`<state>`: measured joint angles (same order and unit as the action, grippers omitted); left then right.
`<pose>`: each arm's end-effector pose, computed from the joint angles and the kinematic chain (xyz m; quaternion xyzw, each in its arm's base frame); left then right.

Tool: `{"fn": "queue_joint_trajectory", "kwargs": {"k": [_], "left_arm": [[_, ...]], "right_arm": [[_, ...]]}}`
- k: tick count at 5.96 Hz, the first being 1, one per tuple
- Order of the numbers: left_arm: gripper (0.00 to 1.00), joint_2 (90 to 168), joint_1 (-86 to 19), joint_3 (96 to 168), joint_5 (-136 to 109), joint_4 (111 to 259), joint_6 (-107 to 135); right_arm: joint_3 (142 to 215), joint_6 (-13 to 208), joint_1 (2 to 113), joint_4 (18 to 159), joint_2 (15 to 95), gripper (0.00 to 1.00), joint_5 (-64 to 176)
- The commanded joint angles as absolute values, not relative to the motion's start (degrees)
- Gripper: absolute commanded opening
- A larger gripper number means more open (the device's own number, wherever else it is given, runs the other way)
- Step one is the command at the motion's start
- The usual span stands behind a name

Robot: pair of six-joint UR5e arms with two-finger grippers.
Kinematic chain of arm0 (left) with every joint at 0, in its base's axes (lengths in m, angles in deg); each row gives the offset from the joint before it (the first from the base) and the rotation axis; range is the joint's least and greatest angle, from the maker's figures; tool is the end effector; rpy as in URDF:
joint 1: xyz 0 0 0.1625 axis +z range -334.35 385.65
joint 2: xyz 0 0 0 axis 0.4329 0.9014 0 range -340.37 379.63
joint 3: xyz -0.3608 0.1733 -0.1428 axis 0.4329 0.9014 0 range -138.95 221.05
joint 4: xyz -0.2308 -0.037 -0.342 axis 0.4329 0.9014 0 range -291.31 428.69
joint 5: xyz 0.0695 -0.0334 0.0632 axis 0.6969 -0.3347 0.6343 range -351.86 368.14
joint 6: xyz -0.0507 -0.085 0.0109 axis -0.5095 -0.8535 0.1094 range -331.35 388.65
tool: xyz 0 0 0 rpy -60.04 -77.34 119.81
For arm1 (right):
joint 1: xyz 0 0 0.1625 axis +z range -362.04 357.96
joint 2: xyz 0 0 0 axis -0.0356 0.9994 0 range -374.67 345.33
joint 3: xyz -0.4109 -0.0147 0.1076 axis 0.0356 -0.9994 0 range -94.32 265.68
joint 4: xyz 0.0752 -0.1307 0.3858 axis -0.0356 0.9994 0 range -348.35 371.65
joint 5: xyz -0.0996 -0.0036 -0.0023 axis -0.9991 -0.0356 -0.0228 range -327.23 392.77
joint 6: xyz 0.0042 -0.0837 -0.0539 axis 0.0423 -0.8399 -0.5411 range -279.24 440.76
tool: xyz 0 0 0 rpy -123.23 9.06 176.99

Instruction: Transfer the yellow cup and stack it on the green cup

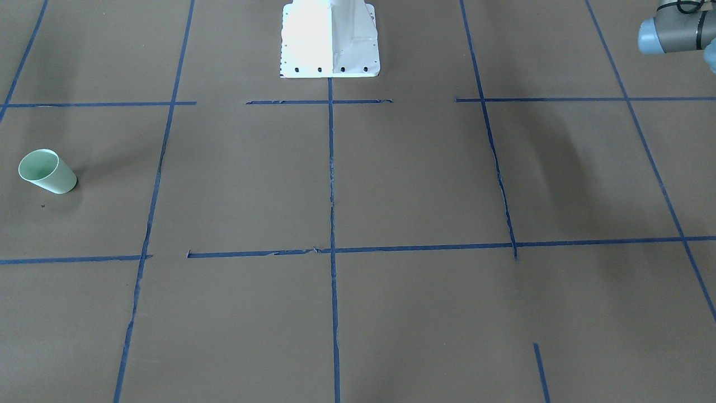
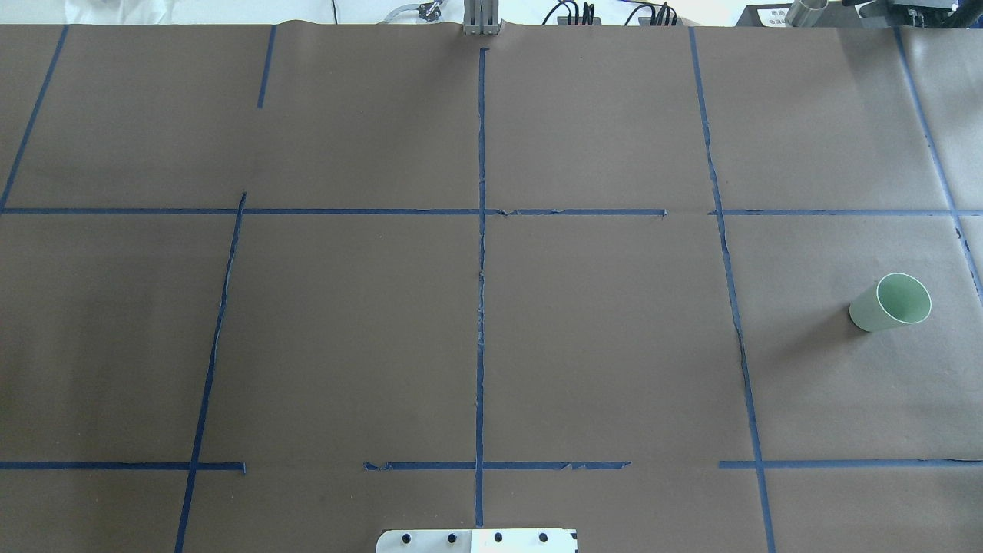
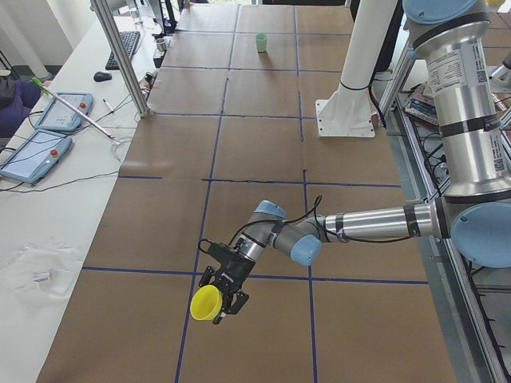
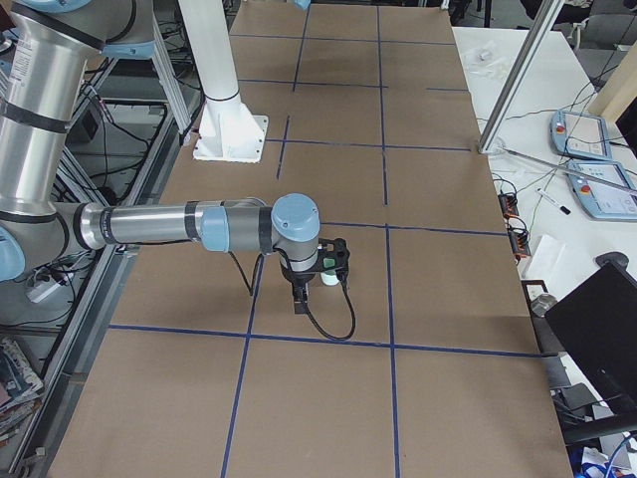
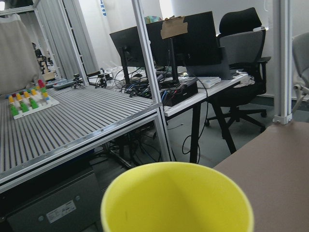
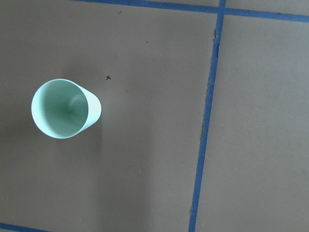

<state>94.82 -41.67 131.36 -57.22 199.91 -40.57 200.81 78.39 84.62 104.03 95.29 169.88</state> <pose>-0.0068 -0.4372 0.7075 0.3062 0.0179 -0.4208 0.8537 0.0400 -0.3514 0.5895 0.0189 -0.3997 -0.0554 0.9148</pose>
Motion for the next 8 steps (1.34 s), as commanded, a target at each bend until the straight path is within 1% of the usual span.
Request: {"fn": "queue_joint_trajectory", "kwargs": {"k": [1, 2, 4, 5, 6, 7, 8], "left_arm": [[0.69, 96.6, -52.7, 131.3, -74.1, 213.4, -18.6], [0.68, 97.4, -54.8, 131.8, -84.7, 220.4, -15.0], [0.63, 102.8, -57.7, 133.2, -101.5, 227.4, -13.1], [0.6, 104.6, -57.6, 136.6, -101.5, 228.2, -12.8], [0.54, 109.1, -57.5, 137.2, -101.6, 228.0, -12.9], [0.44, 113.2, -56.5, 137.3, -101.6, 228.6, -12.9], [0.44, 117.0, -52.7, 137.5, -101.0, 228.8, -13.4]], "right_arm": [[200.7, 78.4, 84.6, 104.0, 95.2, 1.0, 169.9], [200.3, 78.4, 84.6, 104.0, 95.2, 1.0, 169.9], [199.7, 78.4, 84.6, 104.0, 95.0, 1.0, 169.8], [199.6, 78.3, 84.5, 103.9, 94.1, 1.0, 169.7], [199.8, 78.1, 84.5, 103.8, 93.1, 1.0, 170.0], [200.1, 78.3, 84.5, 103.8, 92.5, 1.0, 171.9], [200.6, 78.3, 84.5, 103.8, 91.6, 1.0, 175.5]]}}
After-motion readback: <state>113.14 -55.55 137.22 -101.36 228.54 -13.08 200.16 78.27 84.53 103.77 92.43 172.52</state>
